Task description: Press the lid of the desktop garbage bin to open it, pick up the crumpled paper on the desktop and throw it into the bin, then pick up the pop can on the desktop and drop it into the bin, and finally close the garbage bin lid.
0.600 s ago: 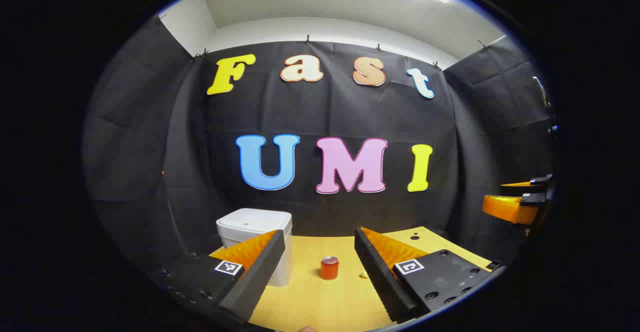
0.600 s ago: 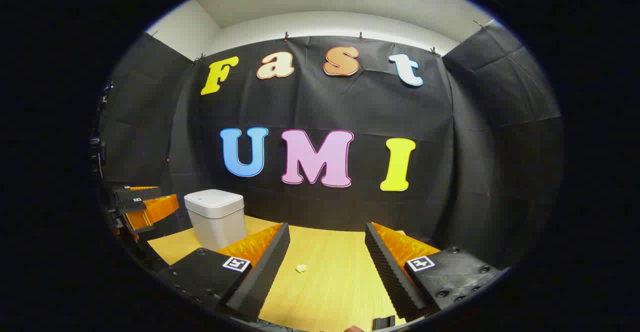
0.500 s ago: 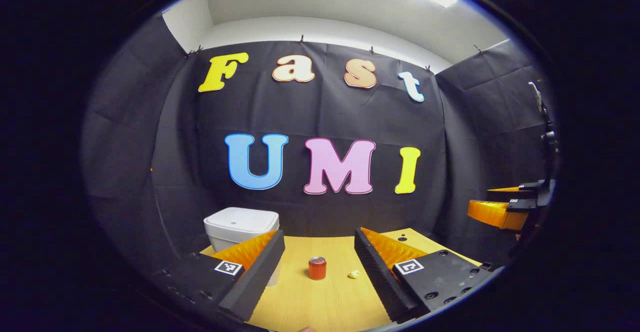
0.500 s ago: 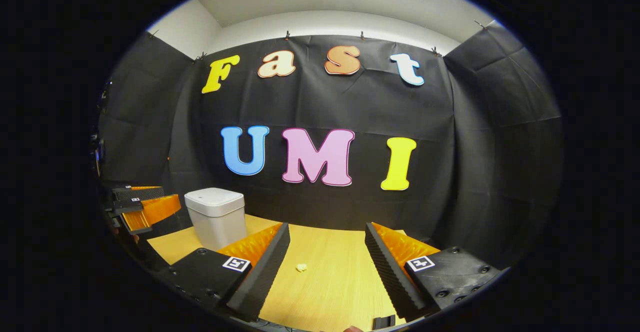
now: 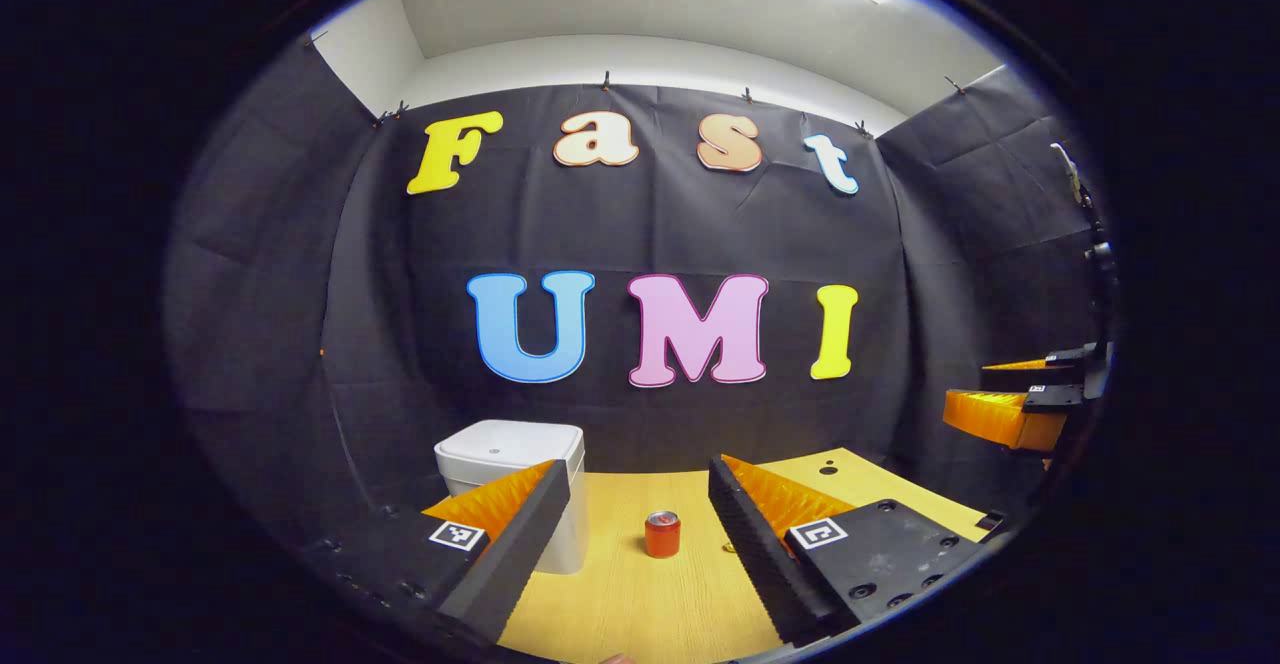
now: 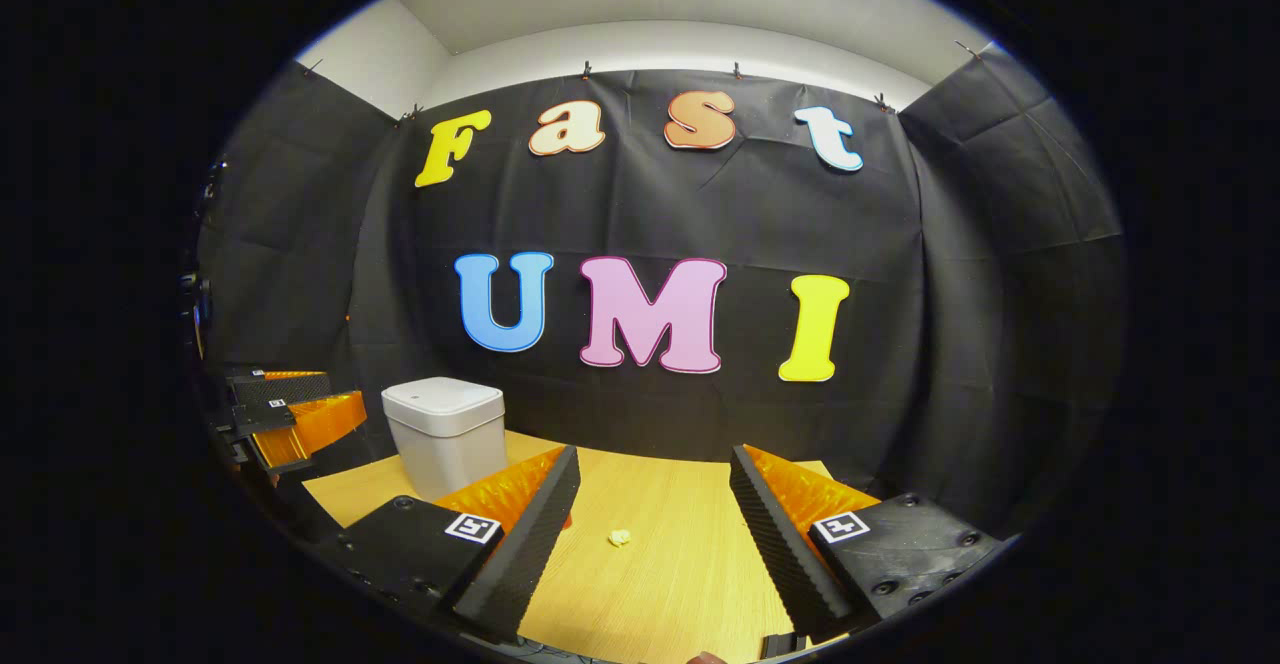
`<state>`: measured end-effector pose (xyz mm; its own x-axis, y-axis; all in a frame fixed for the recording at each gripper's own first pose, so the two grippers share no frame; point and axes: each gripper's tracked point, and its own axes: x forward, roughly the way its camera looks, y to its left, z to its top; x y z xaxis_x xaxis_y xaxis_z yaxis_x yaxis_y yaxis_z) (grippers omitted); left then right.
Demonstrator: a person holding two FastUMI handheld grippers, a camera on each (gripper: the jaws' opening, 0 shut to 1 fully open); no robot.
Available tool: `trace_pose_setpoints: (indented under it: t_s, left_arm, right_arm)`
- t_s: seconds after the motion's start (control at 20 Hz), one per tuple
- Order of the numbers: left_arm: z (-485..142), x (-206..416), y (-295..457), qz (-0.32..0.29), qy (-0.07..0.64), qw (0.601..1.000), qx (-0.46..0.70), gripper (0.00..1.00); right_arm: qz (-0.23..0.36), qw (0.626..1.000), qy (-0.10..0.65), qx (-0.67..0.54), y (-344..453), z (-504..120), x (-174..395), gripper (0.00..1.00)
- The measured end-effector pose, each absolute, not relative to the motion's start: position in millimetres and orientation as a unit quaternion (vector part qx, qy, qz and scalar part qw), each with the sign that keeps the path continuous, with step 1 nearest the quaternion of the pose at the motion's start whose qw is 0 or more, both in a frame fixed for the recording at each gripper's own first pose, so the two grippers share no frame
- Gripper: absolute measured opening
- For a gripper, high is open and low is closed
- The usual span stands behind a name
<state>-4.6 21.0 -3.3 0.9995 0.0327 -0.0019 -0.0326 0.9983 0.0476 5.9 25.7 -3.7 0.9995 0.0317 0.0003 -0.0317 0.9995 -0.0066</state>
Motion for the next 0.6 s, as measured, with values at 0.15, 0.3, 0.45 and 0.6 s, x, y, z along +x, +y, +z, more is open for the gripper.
trace_pose_setpoints:
  t_s: [0.15,0.3,0.45,0.6]
  left_arm:
    - [-5.7,-4.9,23.0,0.017,0.006,1.0,0.021,0.94]
    - [-8.3,-5.5,26.7,0.021,0.008,1.0,0.021,0.93]
    - [-7.6,-4.5,30.8,0.021,0.011,0.999,0.026,0.93]
    - [-10.2,-2.3,37.9,0.021,0.019,0.999,0.023,0.85]
  right_arm:
    - [0.019,1.0,0.004,-0.004,27.4,-4.9,7.2,0.97]
    - [0.02,1.0,0.004,-0.005,29.1,-5.0,8.3,0.97]
    - [0.023,1.0,0.009,-0.005,32.6,-8.6,7.2,0.97]
    - [0.023,1.0,0.011,-0.005,32.0,-8.5,6.4,0.97]
